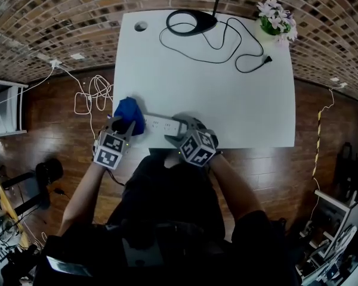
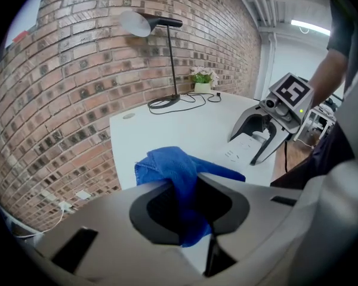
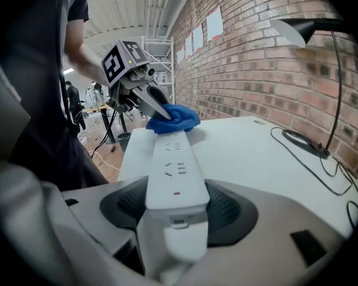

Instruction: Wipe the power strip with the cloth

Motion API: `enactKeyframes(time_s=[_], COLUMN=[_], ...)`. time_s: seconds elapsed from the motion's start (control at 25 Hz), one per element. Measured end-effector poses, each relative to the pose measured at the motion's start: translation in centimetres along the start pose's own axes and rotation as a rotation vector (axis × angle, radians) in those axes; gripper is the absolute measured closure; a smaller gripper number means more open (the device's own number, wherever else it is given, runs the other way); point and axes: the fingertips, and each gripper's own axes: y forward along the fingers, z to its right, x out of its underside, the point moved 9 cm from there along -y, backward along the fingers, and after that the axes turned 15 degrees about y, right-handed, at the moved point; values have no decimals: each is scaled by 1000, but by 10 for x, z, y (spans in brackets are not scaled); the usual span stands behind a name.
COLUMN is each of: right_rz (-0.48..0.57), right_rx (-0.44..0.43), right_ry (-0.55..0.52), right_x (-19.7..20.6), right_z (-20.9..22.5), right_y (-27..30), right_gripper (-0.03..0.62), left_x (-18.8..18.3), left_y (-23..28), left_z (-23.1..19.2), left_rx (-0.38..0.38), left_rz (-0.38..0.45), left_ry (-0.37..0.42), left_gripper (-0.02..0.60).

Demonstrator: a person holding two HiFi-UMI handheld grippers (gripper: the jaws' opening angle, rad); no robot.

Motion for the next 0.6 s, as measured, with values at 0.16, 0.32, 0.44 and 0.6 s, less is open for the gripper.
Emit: enactKeyframes(time_s=[0.16,0.32,0.44,0.6], right_rz=[-2,-1,2,7], right_rx=[-3,-3,-5,-3], right_ry=[0,-2,-6,-10], right_x=[0,0,1,2], right_z=[0,0,0,0], right_y=[1,1,2,1], right_gripper=[304,304,306,306], left_x=[-11,-21,-29,-41], left_y=[7,12,16,22], left_z=[7,14,21,35], left_rx=[9,35,46,65], left_rz=[-25,-25,-29,-19], left_ry=[5,10,25,51], left_gripper=[505,505,504,504])
